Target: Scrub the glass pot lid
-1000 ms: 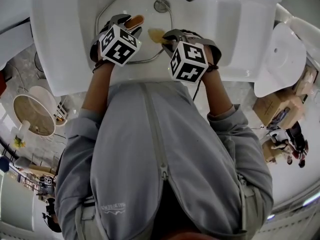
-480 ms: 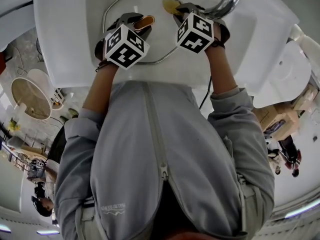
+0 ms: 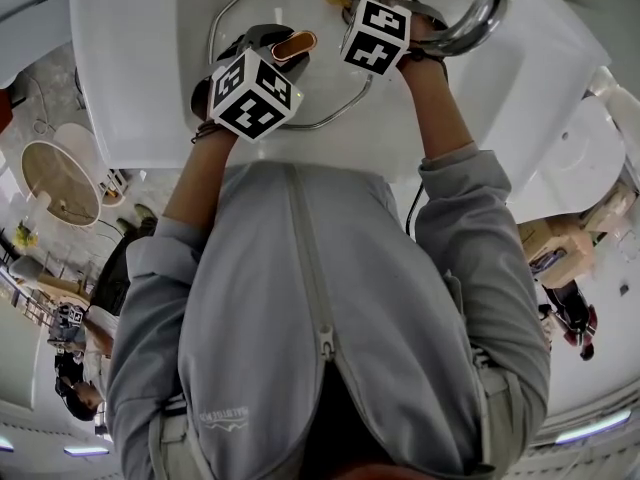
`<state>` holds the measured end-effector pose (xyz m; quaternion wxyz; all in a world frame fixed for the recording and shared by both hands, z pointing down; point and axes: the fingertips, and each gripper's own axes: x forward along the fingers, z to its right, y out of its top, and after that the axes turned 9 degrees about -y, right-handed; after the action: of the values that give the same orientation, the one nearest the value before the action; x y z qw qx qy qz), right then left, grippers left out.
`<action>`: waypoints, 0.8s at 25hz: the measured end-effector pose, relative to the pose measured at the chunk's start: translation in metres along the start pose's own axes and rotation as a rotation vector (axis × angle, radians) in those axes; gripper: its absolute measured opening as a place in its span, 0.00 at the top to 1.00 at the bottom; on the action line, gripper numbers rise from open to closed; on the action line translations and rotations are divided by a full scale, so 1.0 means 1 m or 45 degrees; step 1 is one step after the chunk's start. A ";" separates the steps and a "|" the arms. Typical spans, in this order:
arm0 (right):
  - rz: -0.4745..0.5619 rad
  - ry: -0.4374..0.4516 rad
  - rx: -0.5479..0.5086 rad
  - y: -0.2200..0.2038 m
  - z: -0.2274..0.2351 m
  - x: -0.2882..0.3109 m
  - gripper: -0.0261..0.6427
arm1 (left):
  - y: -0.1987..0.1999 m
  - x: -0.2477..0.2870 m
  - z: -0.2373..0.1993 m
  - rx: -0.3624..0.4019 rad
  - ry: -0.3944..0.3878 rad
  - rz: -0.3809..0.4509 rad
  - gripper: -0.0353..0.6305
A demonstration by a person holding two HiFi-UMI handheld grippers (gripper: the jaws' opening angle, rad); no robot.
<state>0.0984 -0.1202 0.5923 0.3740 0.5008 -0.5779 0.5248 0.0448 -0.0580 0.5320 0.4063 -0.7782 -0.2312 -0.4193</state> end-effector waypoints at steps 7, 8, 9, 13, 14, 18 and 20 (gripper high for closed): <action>-0.024 0.124 -0.066 0.001 -0.019 -0.008 0.89 | 0.001 0.001 0.002 0.000 0.004 0.000 0.69; -0.027 0.140 -0.078 -0.001 -0.024 -0.013 0.89 | 0.002 0.001 0.002 0.000 0.004 0.000 0.69; -0.031 0.150 -0.092 -0.003 -0.030 -0.016 0.89 | 0.003 0.002 0.003 0.000 0.005 0.000 0.69; -0.039 0.166 -0.119 -0.004 -0.054 -0.029 0.89 | 0.000 0.001 0.003 0.000 0.009 0.007 0.69; -0.040 0.165 -0.117 -0.004 -0.059 -0.031 0.89 | 0.000 0.001 0.002 0.000 0.011 0.011 0.69; -0.038 0.179 -0.093 -0.010 -0.078 -0.043 0.89 | 0.001 0.004 0.003 -0.001 0.016 0.019 0.69; -0.039 0.186 -0.089 -0.013 -0.089 -0.049 0.89 | 0.002 0.004 0.003 0.001 0.022 0.021 0.69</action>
<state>0.1131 -0.0229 0.5635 0.4403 0.4568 -0.5594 0.5335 0.0500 -0.0562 0.5338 0.4120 -0.7763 -0.2216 -0.4226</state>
